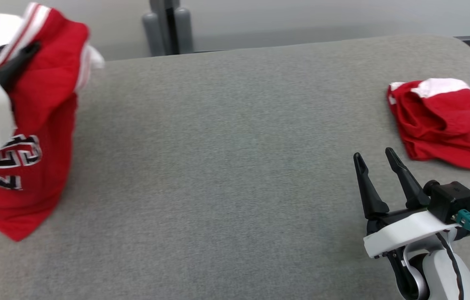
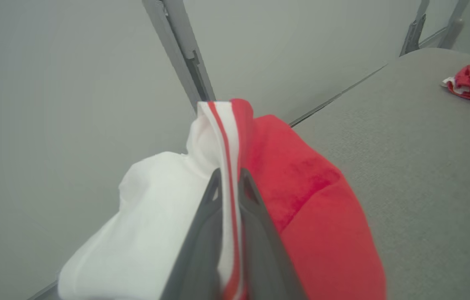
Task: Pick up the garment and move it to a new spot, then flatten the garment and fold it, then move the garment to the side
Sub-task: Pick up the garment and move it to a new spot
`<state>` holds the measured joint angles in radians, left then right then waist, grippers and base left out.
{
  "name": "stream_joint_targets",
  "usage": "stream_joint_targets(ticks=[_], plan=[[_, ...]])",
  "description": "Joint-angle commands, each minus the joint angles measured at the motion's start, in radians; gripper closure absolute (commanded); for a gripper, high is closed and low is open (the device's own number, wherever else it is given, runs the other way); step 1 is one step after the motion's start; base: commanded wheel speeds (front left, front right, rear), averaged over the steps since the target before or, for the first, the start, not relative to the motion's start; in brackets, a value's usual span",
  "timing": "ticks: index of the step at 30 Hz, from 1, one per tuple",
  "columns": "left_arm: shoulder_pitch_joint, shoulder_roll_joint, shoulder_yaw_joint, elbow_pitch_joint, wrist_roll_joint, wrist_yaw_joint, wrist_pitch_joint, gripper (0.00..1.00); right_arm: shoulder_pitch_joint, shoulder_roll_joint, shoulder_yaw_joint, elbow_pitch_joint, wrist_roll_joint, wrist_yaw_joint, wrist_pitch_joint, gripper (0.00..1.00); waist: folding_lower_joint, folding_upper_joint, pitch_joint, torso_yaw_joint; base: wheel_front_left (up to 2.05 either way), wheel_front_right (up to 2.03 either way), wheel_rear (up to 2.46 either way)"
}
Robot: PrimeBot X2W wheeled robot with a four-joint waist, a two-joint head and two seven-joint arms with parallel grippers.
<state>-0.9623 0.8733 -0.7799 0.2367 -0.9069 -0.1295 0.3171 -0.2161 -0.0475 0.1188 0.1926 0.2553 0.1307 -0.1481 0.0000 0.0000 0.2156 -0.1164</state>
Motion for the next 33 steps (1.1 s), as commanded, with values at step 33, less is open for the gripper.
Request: stream_joint_targets(ticks=[33], plan=[[-0.096, -0.621, -0.158, 0.600, 0.136, 0.149, -0.492, 1.00, -0.070, -0.006, 0.049, 0.063, 0.058, 0.000, -0.076, 0.00, 0.0000, 0.0000, 0.111, -0.249, 0.00, 0.00, 0.00]])
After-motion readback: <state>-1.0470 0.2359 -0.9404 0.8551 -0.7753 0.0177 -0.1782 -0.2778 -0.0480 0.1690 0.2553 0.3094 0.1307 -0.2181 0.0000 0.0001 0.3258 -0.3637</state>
